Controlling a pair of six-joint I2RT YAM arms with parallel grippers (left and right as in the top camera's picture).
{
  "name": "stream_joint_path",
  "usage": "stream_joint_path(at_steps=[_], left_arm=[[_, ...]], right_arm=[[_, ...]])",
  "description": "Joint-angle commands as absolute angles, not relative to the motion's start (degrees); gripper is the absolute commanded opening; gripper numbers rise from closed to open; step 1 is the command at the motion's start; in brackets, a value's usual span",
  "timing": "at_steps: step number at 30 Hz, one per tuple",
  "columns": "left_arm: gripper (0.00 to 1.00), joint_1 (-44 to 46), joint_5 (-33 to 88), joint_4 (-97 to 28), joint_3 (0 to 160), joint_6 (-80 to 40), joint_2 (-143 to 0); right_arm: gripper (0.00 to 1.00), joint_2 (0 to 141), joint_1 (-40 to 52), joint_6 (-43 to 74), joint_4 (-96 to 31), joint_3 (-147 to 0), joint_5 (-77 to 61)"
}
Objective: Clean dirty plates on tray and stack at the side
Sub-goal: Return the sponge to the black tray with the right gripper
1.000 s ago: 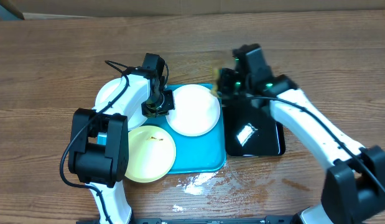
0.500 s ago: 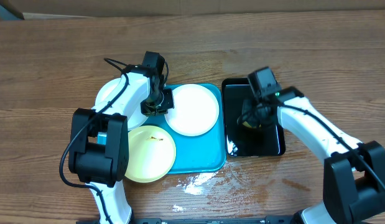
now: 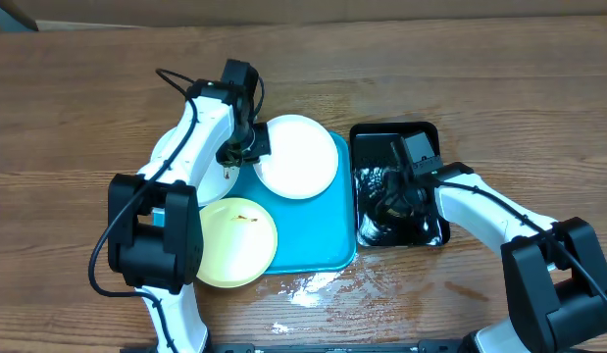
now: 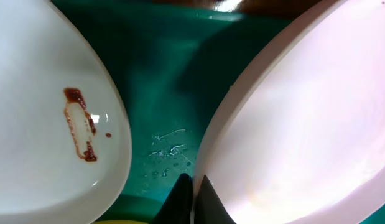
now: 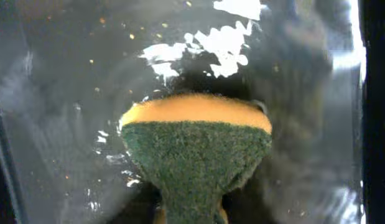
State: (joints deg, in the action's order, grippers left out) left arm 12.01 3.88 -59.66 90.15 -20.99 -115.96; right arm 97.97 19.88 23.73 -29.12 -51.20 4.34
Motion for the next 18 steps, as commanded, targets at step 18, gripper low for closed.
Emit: stream_joint_path(at_steps=[18], left_arm=[[0.04,12.1,2.3,-65.8,99.9,-21.2,-117.0]], right_arm=[[0.89,95.6,18.0,23.5,-49.1,-64.2,2.3]])
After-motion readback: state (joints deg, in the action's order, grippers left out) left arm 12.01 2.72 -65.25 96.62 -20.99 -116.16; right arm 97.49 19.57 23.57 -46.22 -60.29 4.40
